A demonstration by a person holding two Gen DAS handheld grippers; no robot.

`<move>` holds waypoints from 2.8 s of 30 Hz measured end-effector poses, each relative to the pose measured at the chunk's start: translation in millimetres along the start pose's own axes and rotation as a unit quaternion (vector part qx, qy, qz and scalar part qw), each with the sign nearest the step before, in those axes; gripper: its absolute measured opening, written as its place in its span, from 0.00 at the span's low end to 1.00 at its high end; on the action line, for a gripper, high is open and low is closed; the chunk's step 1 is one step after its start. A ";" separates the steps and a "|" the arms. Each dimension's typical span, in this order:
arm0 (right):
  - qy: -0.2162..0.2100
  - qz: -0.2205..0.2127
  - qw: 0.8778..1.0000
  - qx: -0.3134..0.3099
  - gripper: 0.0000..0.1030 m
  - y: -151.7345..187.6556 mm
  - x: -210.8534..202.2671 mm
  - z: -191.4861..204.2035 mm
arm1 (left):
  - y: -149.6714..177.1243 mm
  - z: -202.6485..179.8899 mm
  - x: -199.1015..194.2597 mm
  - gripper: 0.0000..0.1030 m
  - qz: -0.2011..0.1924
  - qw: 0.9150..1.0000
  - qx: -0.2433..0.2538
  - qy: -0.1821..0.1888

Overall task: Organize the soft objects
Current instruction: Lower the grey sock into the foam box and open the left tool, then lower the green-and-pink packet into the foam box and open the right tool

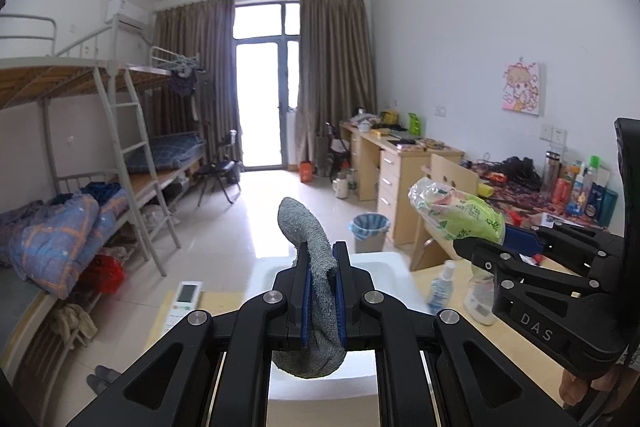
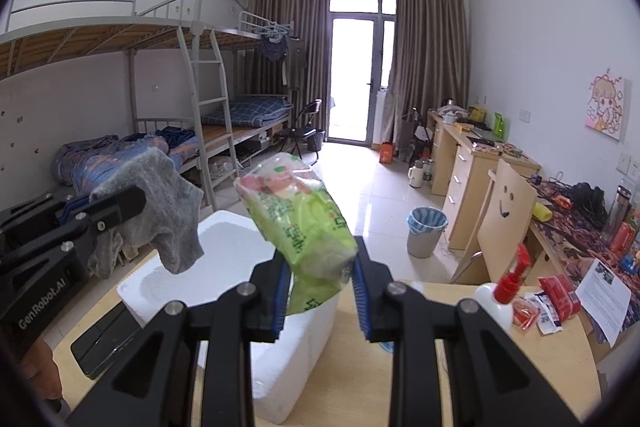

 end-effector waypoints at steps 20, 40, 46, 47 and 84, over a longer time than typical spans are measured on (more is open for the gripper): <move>0.015 0.013 1.000 0.015 0.32 3.8 2.5 -17.1 | 17.2 6.6 46.1 0.29 0.076 0.997 -0.014 -0.014; 0.002 0.033 0.999 0.015 0.32 11.2 10.1 1.2 | 5.3 32.7 1.6 0.99 0.012 0.995 -0.016 -0.102; -0.001 0.057 0.998 0.014 0.32 16.9 16.5 19.7 | 6.6 46.2 -17.1 0.99 -0.009 0.992 -0.027 -0.121; -0.005 0.060 0.998 0.015 0.32 17.3 18.0 22.4 | 7.0 48.8 -19.2 0.99 -0.012 0.992 -0.028 -0.125; -0.024 0.064 0.998 0.016 0.93 1.6 41.3 55.0 | 15.8 88.8 -48.7 0.99 -0.027 0.986 -0.055 -0.154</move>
Point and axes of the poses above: each gripper's, at about its wrist camera, not at the fingertips, and x roughly the way its jaws point, z to its left, y to its underside, the point moved 4 cm from there along x, roughly the way its jaws point, and after that the axes turned 9 degrees about -x, right-handed, at the moved point
